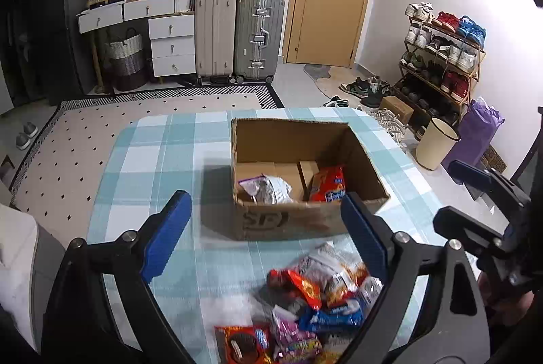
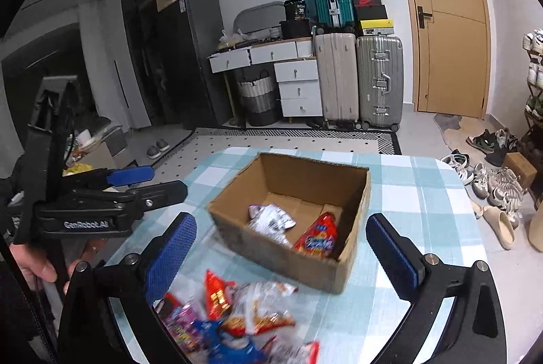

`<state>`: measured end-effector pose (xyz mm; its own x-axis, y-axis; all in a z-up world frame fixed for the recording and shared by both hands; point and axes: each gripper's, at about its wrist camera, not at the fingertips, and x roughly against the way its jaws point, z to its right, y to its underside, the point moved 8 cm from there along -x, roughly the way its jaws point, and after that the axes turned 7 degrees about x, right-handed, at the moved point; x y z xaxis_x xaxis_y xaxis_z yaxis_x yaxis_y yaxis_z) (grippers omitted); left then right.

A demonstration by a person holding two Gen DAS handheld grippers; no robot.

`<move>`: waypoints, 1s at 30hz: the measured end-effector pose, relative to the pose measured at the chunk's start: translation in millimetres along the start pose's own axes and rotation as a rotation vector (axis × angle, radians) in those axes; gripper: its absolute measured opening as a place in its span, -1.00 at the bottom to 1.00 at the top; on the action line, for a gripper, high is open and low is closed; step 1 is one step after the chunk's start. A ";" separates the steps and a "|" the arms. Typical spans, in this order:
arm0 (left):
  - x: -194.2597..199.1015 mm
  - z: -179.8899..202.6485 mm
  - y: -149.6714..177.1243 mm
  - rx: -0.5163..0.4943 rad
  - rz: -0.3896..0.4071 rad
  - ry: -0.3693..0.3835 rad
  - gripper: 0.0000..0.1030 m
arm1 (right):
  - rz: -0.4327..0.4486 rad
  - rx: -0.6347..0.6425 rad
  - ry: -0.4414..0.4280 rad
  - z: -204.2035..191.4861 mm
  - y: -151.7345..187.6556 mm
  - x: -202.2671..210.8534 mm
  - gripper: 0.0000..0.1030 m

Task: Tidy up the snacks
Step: 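Move both tools back from the box toward the snack pile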

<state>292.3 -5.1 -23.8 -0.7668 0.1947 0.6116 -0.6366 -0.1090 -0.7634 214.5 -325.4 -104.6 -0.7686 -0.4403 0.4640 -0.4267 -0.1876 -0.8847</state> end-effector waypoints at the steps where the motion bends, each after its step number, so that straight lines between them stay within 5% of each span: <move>1: 4.7 0.5 3.7 0.000 0.001 -0.005 0.73 | 0.007 0.003 0.001 -4.0 2.3 6.7 0.98; 5: 24.8 0.6 21.7 0.012 0.013 -0.008 0.76 | 0.027 0.011 -0.006 -22.1 11.5 31.2 0.98; 7: 35.2 -0.5 32.4 0.024 0.017 -0.005 0.98 | 0.038 0.012 -0.009 -30.8 17.9 42.7 0.98; 30: 86.4 -34.7 143.9 0.052 0.010 -0.085 0.98 | -0.004 -0.032 -0.050 -97.6 111.1 82.2 0.98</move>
<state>137.3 29.8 -88.0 -0.7762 0.1103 0.6207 -0.6302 -0.1616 -0.7594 57.4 -296.8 -160.6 -0.7425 -0.4831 0.4639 -0.4453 -0.1613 -0.8807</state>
